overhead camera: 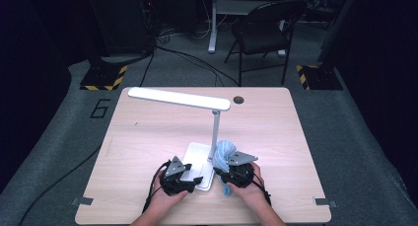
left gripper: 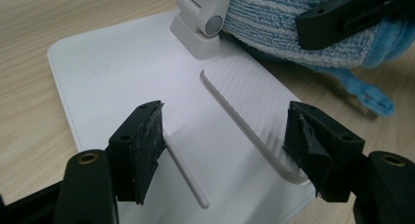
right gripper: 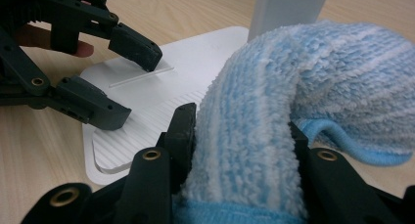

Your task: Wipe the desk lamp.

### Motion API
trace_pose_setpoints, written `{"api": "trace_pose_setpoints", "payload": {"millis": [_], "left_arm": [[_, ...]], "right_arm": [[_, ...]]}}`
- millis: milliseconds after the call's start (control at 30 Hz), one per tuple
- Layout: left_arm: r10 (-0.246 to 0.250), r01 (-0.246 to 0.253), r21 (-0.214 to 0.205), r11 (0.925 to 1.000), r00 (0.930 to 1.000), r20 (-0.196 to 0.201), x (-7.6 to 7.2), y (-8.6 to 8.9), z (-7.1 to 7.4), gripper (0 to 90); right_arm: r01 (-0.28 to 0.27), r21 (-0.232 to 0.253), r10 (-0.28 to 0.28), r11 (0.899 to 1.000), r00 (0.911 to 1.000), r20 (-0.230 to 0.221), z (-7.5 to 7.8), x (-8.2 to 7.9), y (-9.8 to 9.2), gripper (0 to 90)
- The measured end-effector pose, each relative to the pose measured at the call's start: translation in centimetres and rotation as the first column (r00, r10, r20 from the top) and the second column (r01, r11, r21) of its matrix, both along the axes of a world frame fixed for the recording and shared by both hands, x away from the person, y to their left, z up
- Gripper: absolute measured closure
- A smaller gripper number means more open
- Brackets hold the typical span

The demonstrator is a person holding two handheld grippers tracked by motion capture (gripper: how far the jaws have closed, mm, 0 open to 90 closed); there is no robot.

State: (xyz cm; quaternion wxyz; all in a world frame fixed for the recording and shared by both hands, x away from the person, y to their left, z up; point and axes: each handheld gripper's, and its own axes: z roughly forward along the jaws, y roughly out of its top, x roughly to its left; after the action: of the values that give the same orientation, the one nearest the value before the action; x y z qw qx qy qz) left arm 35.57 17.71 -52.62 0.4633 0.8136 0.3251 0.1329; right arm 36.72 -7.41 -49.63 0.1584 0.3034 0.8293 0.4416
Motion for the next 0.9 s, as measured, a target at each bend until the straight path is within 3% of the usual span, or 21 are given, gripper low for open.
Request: {"api": "trace_pose_setpoints", "payload": {"millis": [167, 267, 367, 400, 633, 900], "left_arm": [[0.003, -0.003, -0.007, 1.0, 1.0, -0.002, -0.1, -0.1, 0.0, 31.4], [0.004, -0.004, -0.007, 1.0, 1.0, -0.002, -0.1, -0.1, 0.0, 31.7], [0.004, -0.004, -0.008, 1.0, 1.0, -0.003, -0.1, -0.1, 0.0, 31.7], [0.004, -0.004, -0.009, 1.0, 1.0, -0.004, -0.1, -0.1, 0.0, 31.8], [0.009, -0.009, -0.008, 0.9999, 1.0, -0.002, -0.1, -0.2, 0.0, 32.1], [0.01, -0.01, -0.006, 0.9999, 0.9999, -0.003, -0.1, -0.2, 0.0, 32.1]], "right_arm": [[-0.018, -0.024, 0.018, 1.0, 0.9993, 0.033, -0.3, 0.3, 0.3, 61.5], [-0.02, -0.052, 0.021, 0.998, 0.9995, 0.022, -0.7, 0.7, 0.3, 61.9], [-0.014, -0.054, 0.015, 0.998, 0.9999, 0.008, -0.9, 1.0, 0.2, 62.1], [0.005, -0.03, -0.006, 1.0, 0.9998, -0.017, -1.0, 1.1, 0.1, 62.2], [0.006, -0.045, -0.005, 0.999, 1.0, 0.006, -0.9, 1.2, 0.1, 62.2], [0.015, -0.039, -0.015, 0.999, 0.9999, 0.002, -0.1, 0.9, 0.2, 62.4]]}}
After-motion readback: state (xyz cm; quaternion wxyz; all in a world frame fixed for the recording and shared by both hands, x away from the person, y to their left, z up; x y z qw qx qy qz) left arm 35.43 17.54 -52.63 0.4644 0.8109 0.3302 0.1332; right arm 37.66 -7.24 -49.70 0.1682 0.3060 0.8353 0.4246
